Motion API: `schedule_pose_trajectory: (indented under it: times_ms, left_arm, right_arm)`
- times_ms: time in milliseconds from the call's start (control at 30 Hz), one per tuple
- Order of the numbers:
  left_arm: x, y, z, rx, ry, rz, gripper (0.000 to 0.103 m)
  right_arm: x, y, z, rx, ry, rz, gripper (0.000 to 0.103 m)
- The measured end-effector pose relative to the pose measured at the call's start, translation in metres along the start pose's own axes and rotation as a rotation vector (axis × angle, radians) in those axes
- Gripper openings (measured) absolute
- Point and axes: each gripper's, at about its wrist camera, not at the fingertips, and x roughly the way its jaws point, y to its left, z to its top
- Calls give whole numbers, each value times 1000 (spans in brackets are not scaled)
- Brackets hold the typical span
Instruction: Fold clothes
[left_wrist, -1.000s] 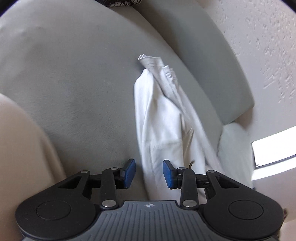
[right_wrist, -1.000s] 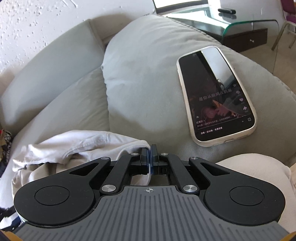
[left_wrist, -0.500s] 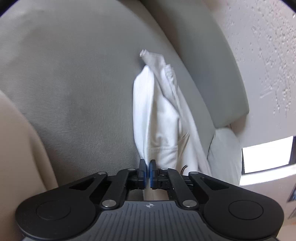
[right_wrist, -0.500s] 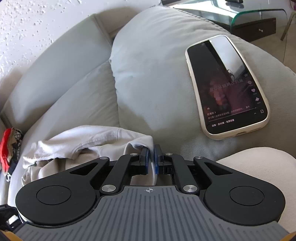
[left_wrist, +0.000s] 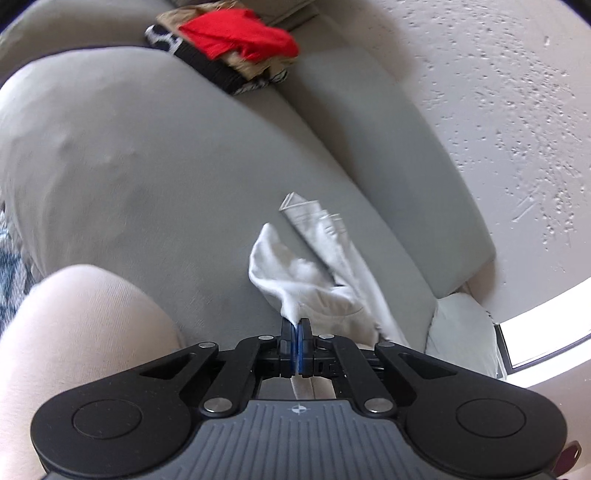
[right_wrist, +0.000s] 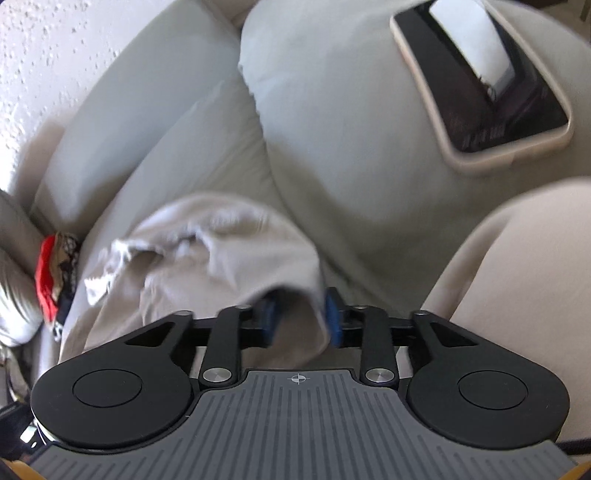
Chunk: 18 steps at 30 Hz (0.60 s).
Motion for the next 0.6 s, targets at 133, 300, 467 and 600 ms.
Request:
schedule_pose_trajectory:
  times_ms: [133, 300, 467, 600]
  left_arm:
    - [7, 5, 0, -13, 10, 13, 0]
    - [14, 4, 0, -30, 12, 5, 0]
    - [18, 5, 1, -37, 11, 2, 0]
    - [21, 4, 2, -32, 4, 12, 0]
  right_arm:
    - [7, -4, -15, 17, -70, 29, 39]
    - [11, -20, -20, 168, -132, 162, 23]
    - [14, -29, -16, 333, -148, 171, 14]
    - [22, -14, -9, 284, -92, 27, 2]
